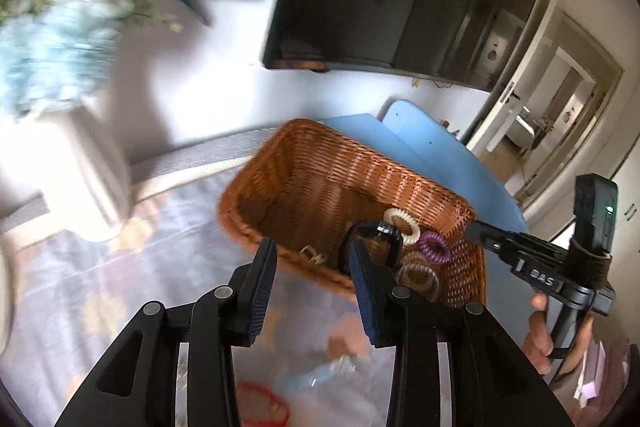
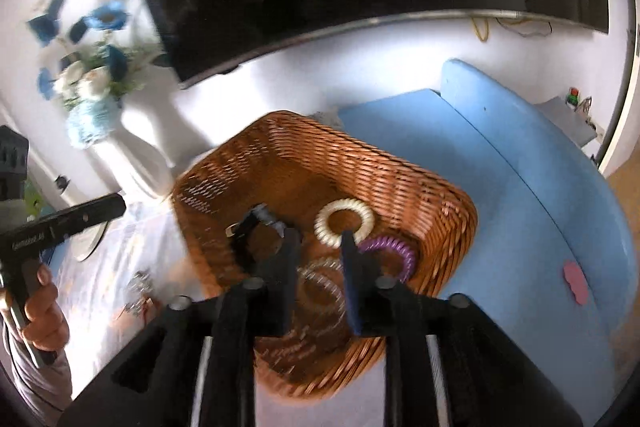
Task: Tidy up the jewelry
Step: 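Carry the gold charm and cream coil into the basket and open both tools, then move both tools back to the remaining jewelry on the tablecloth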
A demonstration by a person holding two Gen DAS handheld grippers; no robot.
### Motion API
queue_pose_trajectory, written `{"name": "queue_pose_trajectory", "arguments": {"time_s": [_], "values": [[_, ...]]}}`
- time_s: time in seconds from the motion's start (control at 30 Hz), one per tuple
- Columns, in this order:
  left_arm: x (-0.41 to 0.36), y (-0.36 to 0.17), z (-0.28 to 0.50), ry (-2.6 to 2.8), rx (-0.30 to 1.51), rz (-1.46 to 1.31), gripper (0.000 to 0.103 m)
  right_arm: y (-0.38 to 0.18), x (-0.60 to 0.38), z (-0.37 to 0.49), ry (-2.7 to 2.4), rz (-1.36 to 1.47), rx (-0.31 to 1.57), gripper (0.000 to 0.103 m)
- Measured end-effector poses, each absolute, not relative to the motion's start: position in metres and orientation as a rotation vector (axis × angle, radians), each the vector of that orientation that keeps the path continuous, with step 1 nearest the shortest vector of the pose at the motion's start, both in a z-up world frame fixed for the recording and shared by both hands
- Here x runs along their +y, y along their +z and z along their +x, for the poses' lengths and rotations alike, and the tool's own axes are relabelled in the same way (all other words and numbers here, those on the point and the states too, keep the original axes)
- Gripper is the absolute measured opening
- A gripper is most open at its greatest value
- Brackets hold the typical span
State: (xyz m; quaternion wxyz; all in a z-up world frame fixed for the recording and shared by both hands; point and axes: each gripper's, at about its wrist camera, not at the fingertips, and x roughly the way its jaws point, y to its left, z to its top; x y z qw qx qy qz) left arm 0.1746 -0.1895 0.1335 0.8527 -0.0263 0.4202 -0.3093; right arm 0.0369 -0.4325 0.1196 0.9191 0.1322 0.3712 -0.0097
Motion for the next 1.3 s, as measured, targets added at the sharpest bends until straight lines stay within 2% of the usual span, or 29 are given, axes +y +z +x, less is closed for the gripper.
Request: {"name": "queue_pose_trajectory", "arguments": {"time_s": [0.17, 0.27, 0.6, 0.97, 1.3], "values": [[-0.15, 0.153, 0.14, -0.625, 0.844, -0.057, 0.04, 0.126, -0.404, -0.01, 0.038, 0.228, 0.75, 0.034], [-0.125, 0.156, 0.114, -0.608, 0.828, -0.039, 0.044, 0.122, -0.388, -0.032, 0.094, 0.22, 0.754, 0.034], [-0.091, 0.115, 0.064, -0.545, 0.856, 0.069, 0.044, 0.083, -0.337, -0.039, 0.197, 0.139, 0.872, 0.034], [-0.07, 0.06, 0.095, -0.41, 0.956, 0.167, 0.044, 0.033, -0.318, -0.009, 0.293, 0.073, 1.067, 0.034], [-0.077, 0.031, 0.134, -0.411, 1.017, 0.166, 0.044, 0.03, -0.298, 0.033, 0.27, -0.077, 1.025, 0.035]]}}
